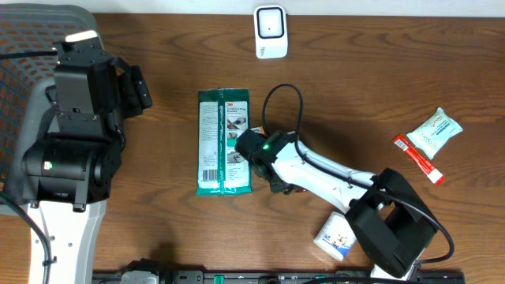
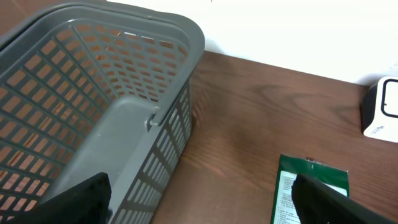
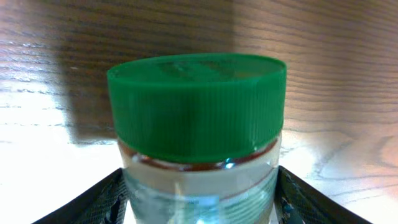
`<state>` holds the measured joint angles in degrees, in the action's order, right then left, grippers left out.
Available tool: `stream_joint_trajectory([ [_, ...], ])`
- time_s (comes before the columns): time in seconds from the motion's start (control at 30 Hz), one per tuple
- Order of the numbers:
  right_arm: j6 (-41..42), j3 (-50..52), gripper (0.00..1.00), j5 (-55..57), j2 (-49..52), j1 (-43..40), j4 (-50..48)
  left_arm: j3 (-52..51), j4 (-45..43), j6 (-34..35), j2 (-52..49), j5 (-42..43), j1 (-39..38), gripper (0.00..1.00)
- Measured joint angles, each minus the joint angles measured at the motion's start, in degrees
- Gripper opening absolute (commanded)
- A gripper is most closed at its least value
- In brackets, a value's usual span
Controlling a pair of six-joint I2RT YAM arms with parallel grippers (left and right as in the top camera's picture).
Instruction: Scan the item barcode
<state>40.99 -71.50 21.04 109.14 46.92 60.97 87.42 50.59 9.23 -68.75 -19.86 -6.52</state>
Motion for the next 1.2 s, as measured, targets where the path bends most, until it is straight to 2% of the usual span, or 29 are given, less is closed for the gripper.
stream_joint_trajectory([
  [0.33,-3.17,0.00,0.67,-4.33,0.00,-0.44,-1.51,0.00,0.00,0.00,0.00,0.00,0.00,0.92],
  [0.43,-4.81,0.00,0.57,-5.64,-0.02,-1.16,-1.42,0.00,0.02,0.00,0.00,0.00,0.00,0.92],
  [0.57,-6.78,-0.02,0.47,-7.37,-0.46,-3.02,-0.76,0.00,0.00,0.00,0.00,0.00,0.00,0.92],
  [0.73,-9.07,0.04,0.49,-9.11,-1.79,-4.22,-0.79,0.00,0.00,0.00,0.00,0.00,0.00,0.92],
  [0.97,-13.92,0.11,0.53,-13.86,-13.44,-7.41,-1.79,0.00,0.00,0.00,0.00,0.00,0.00,0.92],
  [1.2,-24.15,0.11,0.47,-30.88,-24.90,-19.80,-3.52,0.00,0.00,0.00,0.00,0.00,0.00,0.92],
])
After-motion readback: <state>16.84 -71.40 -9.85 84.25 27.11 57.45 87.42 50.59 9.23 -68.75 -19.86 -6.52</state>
